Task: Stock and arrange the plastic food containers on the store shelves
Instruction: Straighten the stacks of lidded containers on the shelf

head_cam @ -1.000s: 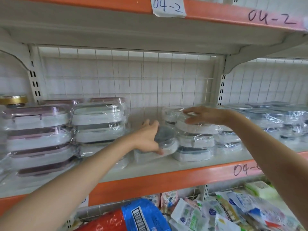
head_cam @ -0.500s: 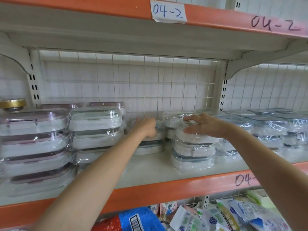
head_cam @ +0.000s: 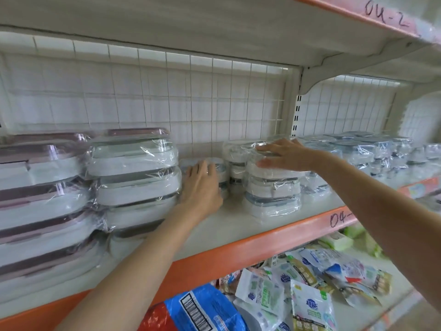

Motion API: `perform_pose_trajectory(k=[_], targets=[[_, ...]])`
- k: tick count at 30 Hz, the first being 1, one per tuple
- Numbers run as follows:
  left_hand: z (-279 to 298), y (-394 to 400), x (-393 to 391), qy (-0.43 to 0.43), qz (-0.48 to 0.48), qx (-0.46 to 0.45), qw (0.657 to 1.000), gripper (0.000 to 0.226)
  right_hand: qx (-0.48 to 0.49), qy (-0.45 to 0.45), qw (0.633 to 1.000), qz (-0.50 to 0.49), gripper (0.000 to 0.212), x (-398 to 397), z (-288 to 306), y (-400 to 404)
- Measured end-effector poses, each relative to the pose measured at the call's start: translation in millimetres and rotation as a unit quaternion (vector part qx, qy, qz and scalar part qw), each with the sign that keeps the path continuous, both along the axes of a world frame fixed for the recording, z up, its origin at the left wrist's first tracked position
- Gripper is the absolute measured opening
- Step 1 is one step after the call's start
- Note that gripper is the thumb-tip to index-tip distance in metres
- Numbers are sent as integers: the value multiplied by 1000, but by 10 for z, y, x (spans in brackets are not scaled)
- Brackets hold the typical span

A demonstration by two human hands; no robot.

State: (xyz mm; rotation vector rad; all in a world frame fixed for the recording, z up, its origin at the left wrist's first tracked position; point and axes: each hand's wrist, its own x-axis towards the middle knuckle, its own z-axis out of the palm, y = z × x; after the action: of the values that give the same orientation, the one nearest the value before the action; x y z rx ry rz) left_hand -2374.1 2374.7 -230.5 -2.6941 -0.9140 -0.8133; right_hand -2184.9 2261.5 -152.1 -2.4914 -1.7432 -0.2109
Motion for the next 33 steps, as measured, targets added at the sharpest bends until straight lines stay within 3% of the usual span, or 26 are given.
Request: perform_pose_trajectory(k=[4,8,12,16,19,21,24,26,29,33], targets=[[-97,-124,-28,-91,-104,-21,990,37,-6,32,999,-35,80,-156,21,-76],[-140,-187,17,-141,-149,-63,977,40,-18,71,996,-55,76,-236,49,-71],[-68,-173,5,-184,-165,-103,963,44,-31,168,985,-39,67,-317,106,-82],[-63,-263,-53,-226,-244,-145,932,58,16,216,976,-9,66,-350,95,-199],[-37,-253,-77,-234,-267,-168,920,79,66,186,980,23,62,-292,66,-236],[-19,-232,-58,-231,-269,-170,920,93,99,240,963,74,56,-216,60,-262],[2,-196,-24,-217,-246,-183,927,100,137,384,901,148,48,-55,20,-296],[39,-151,3,-198,-200,-174,944,104,121,408,890,163,50,75,-56,-295],[188,-128,43,-100,-131,-181,970,113,-9,324,931,169,74,202,-173,-217],[348,-196,46,-40,-63,-218,973,106,-107,110,969,192,64,272,-126,-87]])
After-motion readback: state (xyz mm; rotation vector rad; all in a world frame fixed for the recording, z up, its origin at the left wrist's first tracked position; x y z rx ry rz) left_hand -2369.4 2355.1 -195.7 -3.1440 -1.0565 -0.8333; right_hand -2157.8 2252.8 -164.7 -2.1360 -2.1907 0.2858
